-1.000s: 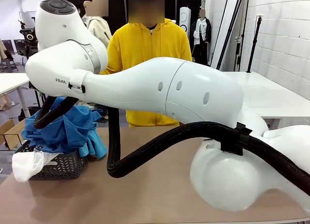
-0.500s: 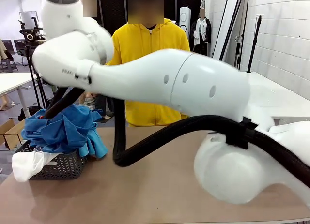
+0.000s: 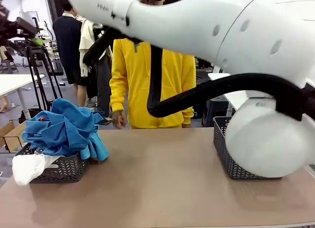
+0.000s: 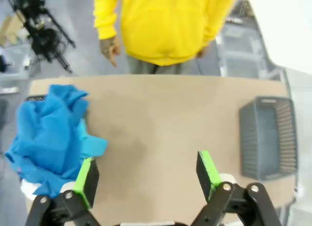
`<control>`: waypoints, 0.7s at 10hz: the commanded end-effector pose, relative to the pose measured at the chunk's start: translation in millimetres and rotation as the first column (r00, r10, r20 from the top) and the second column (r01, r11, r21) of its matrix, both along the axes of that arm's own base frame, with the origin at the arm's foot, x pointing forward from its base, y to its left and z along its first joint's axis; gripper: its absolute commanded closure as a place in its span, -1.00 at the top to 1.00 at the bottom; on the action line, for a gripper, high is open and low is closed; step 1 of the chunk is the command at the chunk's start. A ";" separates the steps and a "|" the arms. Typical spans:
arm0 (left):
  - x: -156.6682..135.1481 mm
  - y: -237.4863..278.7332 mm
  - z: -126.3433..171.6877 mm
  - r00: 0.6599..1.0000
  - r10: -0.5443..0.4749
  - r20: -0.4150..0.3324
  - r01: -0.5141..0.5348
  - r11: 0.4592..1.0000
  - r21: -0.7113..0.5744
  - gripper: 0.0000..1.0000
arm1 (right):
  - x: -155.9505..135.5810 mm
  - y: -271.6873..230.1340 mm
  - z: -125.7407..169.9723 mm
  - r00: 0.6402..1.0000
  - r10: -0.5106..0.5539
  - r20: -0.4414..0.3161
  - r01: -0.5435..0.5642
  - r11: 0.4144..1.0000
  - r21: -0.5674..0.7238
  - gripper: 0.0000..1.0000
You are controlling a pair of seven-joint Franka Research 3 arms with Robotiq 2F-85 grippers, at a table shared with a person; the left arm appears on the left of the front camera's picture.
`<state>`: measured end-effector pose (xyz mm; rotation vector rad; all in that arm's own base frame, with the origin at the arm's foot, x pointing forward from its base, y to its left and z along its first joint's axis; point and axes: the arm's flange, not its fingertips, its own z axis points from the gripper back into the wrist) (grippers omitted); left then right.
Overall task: Sort the tops and bottoms.
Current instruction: Sort the clothes according to human instructions.
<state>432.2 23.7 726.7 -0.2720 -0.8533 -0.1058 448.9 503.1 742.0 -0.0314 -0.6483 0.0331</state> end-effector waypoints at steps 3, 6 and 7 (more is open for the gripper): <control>-0.5 18.0 -19.6 1.000 -0.021 0.017 0.021 1.000 -0.003 1.00 | -125.4 -151.2 -133.3 0.999 -0.042 0.004 0.042 0.999 0.010 1.00; -0.5 18.0 -19.6 1.000 -0.021 0.017 0.021 1.000 -0.003 1.00 | -125.4 -151.2 -133.3 0.999 -0.042 0.004 0.042 0.999 0.010 1.00; -0.5 18.0 -19.6 1.000 -0.021 0.017 0.021 1.000 -0.003 1.00 | -125.4 -151.2 -133.3 0.999 -0.042 0.004 0.042 0.999 0.010 1.00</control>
